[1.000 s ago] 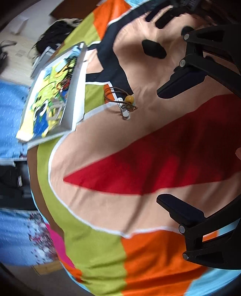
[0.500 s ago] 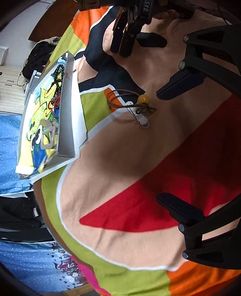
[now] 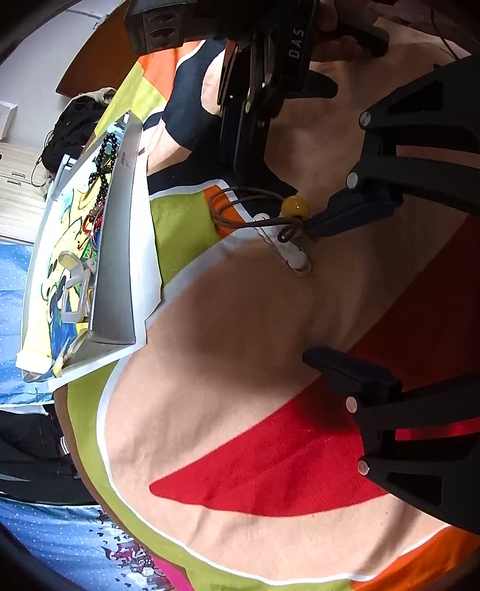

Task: Organize jewelry
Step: 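Move both tools to the brown cord with yellow bead and white clip, then grasp the white clip with the left tool while the right tool grasps the brown cord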

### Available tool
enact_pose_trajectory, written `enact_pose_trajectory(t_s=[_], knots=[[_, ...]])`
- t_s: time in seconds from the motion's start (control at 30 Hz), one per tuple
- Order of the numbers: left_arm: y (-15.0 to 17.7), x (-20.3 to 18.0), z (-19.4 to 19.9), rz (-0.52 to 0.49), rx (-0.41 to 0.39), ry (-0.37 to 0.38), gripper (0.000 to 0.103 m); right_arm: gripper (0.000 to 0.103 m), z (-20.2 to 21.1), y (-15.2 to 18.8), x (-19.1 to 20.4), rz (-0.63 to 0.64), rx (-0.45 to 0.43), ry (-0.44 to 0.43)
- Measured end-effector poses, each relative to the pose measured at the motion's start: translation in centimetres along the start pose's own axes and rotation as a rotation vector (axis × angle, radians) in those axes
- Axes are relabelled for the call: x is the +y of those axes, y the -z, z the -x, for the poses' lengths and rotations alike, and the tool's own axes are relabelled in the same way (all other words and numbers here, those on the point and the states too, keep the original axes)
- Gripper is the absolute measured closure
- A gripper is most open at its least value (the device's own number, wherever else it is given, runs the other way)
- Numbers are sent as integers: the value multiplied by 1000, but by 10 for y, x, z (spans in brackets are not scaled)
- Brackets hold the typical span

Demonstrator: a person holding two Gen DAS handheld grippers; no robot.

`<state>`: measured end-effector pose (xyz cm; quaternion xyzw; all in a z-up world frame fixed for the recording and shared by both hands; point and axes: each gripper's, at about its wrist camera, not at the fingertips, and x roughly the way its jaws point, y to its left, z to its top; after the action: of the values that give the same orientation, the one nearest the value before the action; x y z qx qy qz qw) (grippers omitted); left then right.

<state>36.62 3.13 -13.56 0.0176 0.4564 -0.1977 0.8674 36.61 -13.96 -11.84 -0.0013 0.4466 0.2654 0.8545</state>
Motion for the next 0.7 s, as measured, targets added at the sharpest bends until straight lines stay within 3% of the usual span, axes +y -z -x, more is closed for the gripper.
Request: enact_pose_trajectory(t_s=[0.17,0.4,0.7], knots=[[-3,-1,-7,-2,3,14,53,72,-13,-5,4,3,15,18],[-4,-1,-13,2,7,48,68,95,-19,-5,-1,-8,25,62],[-6,-12,-20,-51,10,77,73,98,-4,-4,-21,-66,6,103]])
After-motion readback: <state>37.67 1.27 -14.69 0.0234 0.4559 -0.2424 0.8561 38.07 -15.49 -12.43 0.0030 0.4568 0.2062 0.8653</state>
